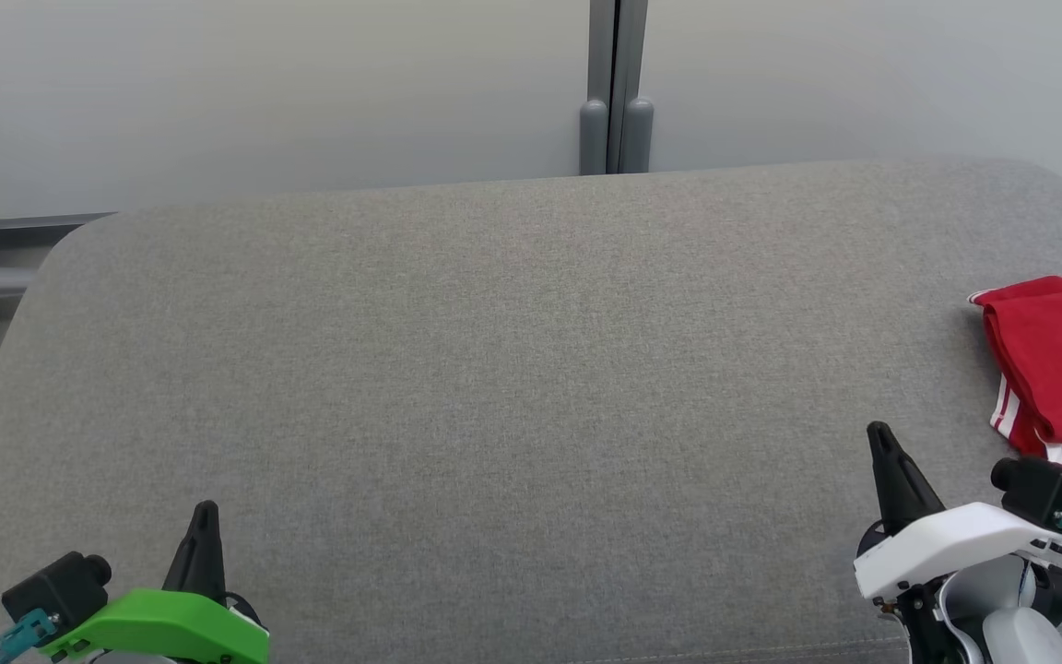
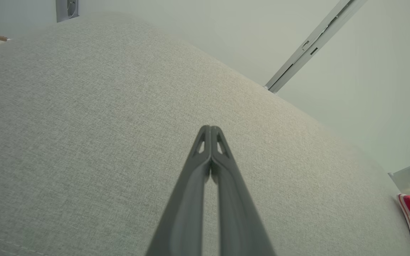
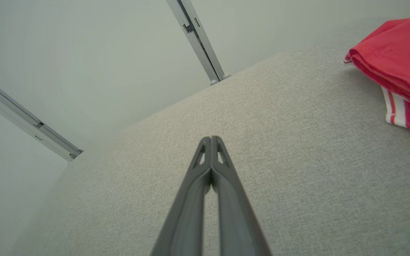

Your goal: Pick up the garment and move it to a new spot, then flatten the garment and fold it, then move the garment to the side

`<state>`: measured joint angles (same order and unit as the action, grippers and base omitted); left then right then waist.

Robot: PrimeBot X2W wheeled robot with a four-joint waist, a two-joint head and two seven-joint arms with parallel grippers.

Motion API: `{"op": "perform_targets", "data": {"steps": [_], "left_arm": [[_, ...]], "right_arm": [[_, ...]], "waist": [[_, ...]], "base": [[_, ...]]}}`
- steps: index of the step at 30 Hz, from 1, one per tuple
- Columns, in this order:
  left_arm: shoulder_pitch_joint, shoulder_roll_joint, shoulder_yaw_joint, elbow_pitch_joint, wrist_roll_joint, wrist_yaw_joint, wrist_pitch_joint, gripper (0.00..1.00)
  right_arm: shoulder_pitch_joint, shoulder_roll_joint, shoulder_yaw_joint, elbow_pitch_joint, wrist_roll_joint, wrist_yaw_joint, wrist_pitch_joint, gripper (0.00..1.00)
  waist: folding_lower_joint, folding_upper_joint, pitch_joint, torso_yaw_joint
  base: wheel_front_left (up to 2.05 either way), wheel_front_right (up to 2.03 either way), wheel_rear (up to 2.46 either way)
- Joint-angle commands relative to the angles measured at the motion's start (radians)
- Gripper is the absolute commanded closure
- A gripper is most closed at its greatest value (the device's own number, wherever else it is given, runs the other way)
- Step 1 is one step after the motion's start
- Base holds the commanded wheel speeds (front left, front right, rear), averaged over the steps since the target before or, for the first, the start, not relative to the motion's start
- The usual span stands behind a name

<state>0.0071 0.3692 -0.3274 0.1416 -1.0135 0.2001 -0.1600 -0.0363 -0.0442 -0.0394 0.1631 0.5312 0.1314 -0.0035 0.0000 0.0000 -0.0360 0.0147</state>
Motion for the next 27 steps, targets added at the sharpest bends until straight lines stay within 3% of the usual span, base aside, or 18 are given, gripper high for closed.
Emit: {"op": "perform_targets", "data": {"steps": [1, 27], "left_arm": [[-0.034, 0.000, 0.020, -0.004, -0.025, -0.015, 0.005, 1.00], [-0.083, -0.107, 0.123, 0.047, -0.227, -0.124, 0.068, 1.00]], "right_arm": [[-0.029, -0.004, -0.009, -0.009, 0.038, 0.000, 0.006, 1.00], [-0.047, -0.005, -0.074, 0.021, 0.387, 0.000, 0.072, 1.00]], "waist": [[0.0000, 0.0000, 0.000, 0.000], [0.0000, 0.0000, 0.009, -0.004]], "base": [[0.00, 0.00, 0.00], [0.00, 0.00, 0.00]]}}
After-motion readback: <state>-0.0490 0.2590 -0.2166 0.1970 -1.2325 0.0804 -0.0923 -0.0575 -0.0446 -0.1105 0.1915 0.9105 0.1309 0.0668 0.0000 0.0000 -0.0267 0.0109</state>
